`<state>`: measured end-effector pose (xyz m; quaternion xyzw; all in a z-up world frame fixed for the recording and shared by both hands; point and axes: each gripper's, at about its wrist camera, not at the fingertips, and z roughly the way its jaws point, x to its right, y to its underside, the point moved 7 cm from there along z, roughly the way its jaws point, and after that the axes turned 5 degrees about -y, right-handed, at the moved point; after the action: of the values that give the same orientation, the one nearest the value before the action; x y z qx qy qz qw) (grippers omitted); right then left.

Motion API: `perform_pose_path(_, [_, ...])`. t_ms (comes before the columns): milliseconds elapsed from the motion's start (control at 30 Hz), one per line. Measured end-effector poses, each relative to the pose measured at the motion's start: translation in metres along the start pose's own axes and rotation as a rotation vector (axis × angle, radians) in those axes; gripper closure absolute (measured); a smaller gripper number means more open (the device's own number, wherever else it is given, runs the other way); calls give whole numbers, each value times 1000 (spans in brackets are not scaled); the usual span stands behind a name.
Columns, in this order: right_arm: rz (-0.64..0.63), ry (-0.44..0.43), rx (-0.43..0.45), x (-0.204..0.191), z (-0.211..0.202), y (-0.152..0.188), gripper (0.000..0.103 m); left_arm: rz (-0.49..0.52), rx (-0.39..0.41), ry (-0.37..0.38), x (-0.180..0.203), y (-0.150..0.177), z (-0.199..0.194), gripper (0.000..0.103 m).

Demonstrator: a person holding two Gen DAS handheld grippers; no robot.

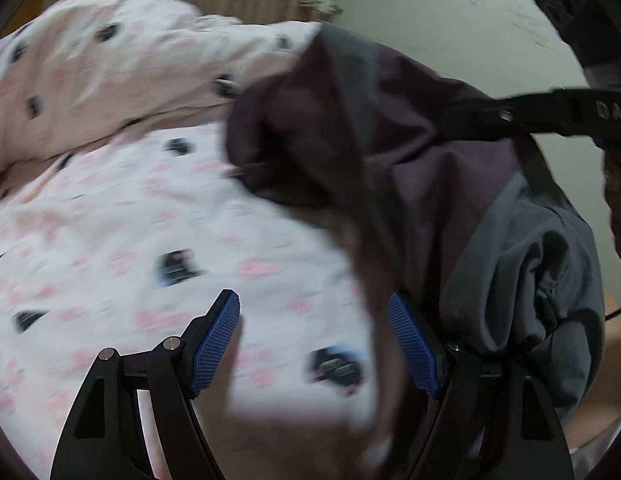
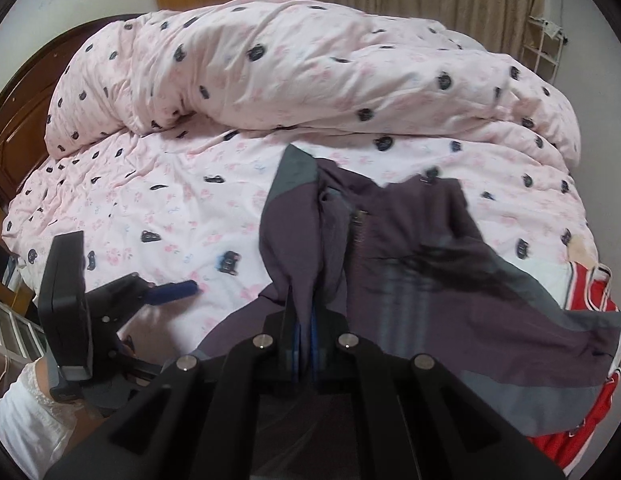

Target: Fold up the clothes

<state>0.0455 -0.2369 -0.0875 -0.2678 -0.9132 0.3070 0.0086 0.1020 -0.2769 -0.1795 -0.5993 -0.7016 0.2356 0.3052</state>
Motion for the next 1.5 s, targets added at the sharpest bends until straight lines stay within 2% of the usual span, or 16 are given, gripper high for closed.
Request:
perform_pose_path(167, [4, 13, -15, 26, -3, 13, 99, 77, -21, 83, 34, -4, 17, 30])
perform_pose_path(367, [29, 43, -31, 55, -2, 26, 99, 43, -86, 239, 58, -4, 30, 31])
perform_pose_path(500, [49, 30, -31, 69, -5, 33, 99, 106, -54, 208, 66, -7, 29, 31])
perform_pose_path(733, [9, 7, -21, 70, -11, 37, 99, 117, -43, 290, 71, -16, 35, 33])
perform_pose_path(933, [-9, 5, -18, 67, -11, 35, 99, 82, -55, 309, 66, -24, 44, 58])
perform_pose_path(1000, [-8, 1, -18, 67, -11, 35, 99, 70, -60, 313, 64, -27, 47, 72])
perform_pose_path(1100, [-7, -5, -16, 68, -11, 35, 99, 68, -59, 302, 59, -30, 46, 88])
perform_pose_path(1367, [-19, -28, -8, 61, -8, 30, 99, 84, 9, 242, 41, -35, 13, 91])
perform_pose_path(1500, [-36, -33, -11, 54, -3, 29, 99, 80, 44, 222, 31, -38, -4, 96])
